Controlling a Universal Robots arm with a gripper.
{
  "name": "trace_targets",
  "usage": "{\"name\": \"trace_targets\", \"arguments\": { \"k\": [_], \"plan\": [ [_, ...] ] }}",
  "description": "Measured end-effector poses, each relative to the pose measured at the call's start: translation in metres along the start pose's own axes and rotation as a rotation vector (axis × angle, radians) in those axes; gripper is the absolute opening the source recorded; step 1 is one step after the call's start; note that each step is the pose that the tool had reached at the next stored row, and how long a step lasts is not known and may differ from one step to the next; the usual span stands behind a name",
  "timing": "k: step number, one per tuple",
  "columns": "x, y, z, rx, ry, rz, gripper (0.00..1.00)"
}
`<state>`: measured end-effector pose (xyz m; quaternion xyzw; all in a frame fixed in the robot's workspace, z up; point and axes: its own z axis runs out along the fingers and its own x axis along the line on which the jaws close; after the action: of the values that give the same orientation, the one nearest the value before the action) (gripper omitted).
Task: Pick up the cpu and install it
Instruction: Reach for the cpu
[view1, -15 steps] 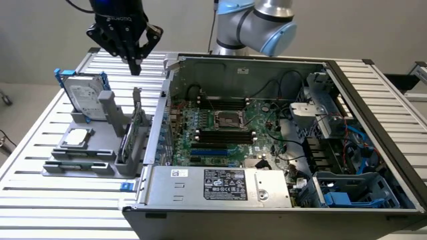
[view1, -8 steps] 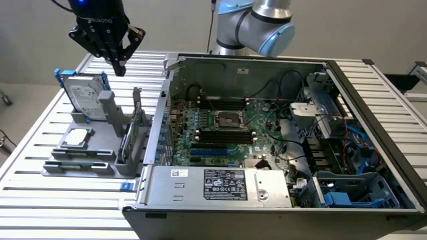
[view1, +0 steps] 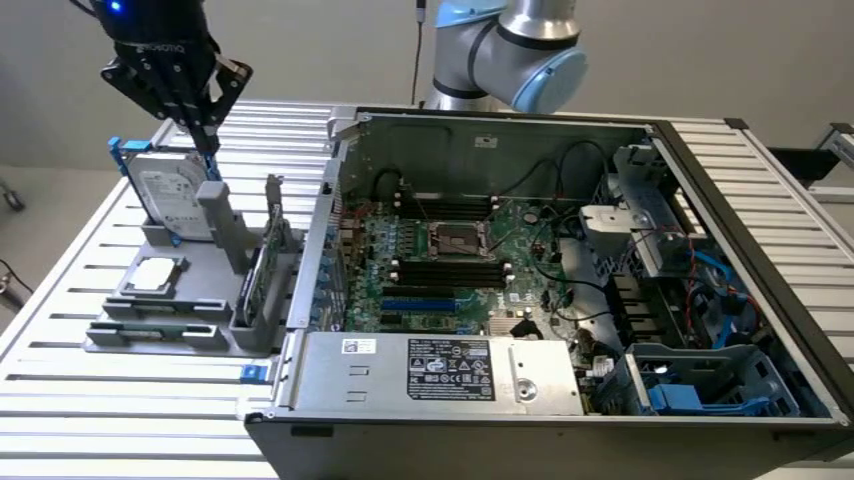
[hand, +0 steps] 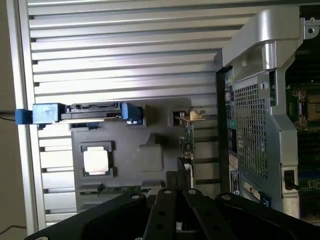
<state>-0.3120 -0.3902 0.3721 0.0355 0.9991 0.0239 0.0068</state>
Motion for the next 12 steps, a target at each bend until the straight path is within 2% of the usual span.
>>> {"name": "trace_targets", "arguments": {
  "k": [12],
  "plan": [
    [0.055, 0.0039, 0.0134, 0.0001, 0.0001, 0.000, 0.11]
  ]
}}
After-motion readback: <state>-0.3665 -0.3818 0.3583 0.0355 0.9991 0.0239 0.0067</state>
